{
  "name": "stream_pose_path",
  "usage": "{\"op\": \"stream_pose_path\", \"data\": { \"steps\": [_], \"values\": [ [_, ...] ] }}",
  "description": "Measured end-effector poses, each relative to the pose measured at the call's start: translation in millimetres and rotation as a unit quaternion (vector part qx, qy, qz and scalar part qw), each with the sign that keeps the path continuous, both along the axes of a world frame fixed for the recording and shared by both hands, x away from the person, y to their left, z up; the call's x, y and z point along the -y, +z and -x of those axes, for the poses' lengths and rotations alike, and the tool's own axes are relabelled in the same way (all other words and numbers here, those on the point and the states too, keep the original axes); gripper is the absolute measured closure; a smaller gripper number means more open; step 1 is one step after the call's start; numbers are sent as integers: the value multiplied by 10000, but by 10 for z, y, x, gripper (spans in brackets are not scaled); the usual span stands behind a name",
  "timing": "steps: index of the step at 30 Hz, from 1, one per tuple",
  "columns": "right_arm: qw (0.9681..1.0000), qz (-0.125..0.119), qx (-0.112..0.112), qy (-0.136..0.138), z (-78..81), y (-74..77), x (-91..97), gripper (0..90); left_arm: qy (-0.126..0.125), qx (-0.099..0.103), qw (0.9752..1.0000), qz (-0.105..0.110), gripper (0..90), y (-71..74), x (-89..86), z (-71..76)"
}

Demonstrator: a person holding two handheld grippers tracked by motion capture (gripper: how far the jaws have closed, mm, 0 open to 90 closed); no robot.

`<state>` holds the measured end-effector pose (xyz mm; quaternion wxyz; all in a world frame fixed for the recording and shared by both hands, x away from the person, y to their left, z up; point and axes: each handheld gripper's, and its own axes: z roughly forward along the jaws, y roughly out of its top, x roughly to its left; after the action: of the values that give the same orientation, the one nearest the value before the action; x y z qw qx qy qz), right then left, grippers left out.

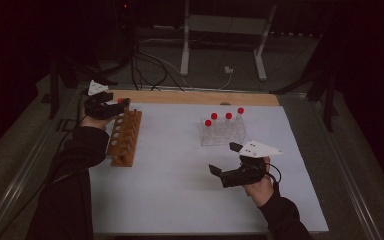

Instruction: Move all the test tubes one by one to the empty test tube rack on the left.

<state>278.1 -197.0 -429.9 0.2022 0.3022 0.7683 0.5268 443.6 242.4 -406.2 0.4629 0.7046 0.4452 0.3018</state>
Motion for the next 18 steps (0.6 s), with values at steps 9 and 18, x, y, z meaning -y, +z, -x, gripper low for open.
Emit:
{"op": "stream_pose_path", "data": {
  "steps": [9, 18],
  "values": [
    [9996, 183, 95, -182, -120, 32, 54, 0, -1024, 18, 9944, 266, 26, 87, 192, 422],
    [9991, 248, 101, -325, -303, -24, 29, 0, -1845, 27, 9824, 275, 22, -50, 424, 903]
  ]
}}
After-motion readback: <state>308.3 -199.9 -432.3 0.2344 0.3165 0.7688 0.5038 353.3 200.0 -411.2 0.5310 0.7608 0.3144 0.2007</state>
